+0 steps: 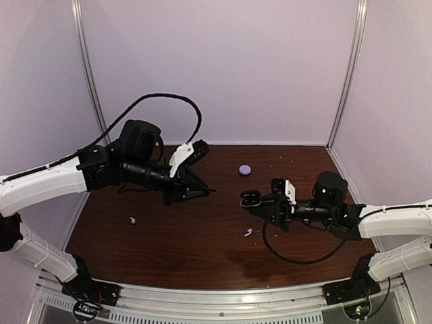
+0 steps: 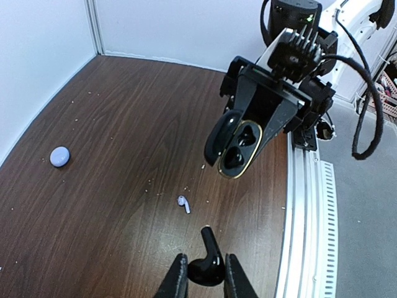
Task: Insert the wireless bluetooth earbuds into the charging case
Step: Insert the right earbud into the right side groove of the charging case.
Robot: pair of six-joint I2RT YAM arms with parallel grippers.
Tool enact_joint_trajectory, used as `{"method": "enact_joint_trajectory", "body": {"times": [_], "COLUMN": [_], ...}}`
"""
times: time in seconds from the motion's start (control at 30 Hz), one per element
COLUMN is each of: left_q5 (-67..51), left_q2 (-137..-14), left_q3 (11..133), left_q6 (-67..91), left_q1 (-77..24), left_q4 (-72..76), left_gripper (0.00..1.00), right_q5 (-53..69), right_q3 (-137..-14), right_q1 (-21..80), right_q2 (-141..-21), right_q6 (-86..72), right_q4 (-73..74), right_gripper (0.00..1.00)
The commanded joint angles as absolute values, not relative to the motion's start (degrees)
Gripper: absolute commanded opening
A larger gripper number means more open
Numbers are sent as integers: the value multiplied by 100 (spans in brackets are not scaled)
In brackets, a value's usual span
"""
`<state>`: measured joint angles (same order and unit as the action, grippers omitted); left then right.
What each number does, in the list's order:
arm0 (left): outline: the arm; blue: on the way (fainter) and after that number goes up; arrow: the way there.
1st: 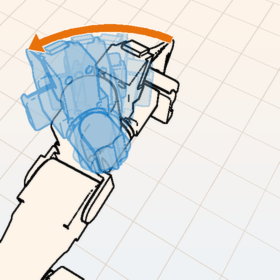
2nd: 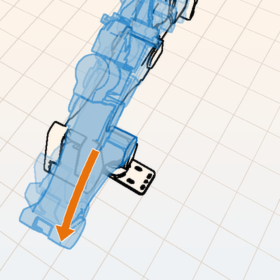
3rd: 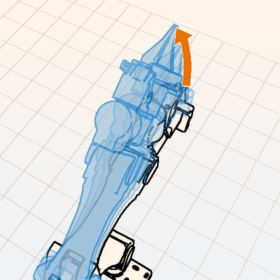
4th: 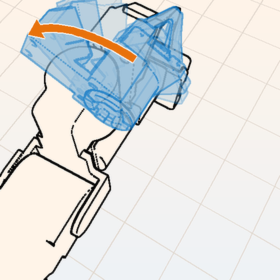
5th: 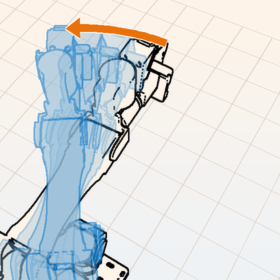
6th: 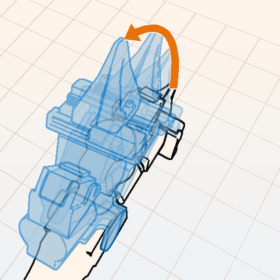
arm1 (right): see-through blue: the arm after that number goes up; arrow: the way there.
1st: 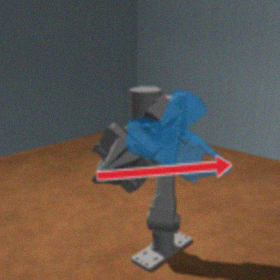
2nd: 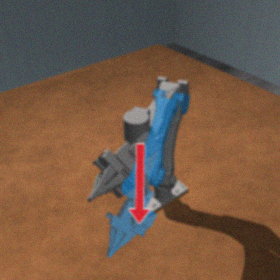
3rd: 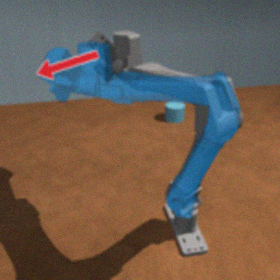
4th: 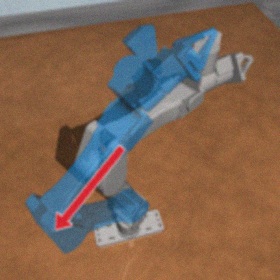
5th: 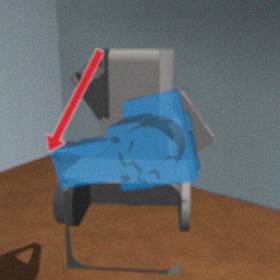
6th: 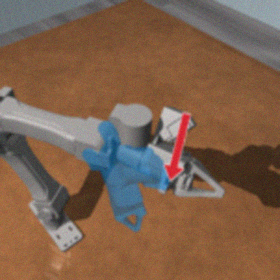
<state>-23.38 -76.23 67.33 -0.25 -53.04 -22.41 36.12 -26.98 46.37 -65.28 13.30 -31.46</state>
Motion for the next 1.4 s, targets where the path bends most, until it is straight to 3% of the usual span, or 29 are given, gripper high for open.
{"method": "enact_joint_trajectory", "body": {"times": [0.0,0.3,0.47,0.8,1.37], "left_q5": [-2497,-2727,-2637,-2421,-2407], "left_q2": [-7853,-8256,-8396,-8623,-9030], "left_q3": [7277,7700,7797,8090,8516], "left_q6": [-263,289,495,684,693], "left_q1": [-5398,-5548,-5552,-5551,-5724], "left_q4": [-2995,-3078,-3002,-3059,-3068], "left_gripper": [8,6,5,5,4], "right_q5": [3355,1898,1612,907,599], "right_q3": [-2784,-2319,-2150,-2335,-2426], "right_q1": [4759,5155,5206,5528,5796], "right_q2": [-6685,-6901,-7451,-8297,-8499], "right_q6": [1297,1685,2147,3237,3769], "right_q4": [-3220,-4565,-5973,-7195,-7262], "right_gripper": [0,0,0,0,0]}}
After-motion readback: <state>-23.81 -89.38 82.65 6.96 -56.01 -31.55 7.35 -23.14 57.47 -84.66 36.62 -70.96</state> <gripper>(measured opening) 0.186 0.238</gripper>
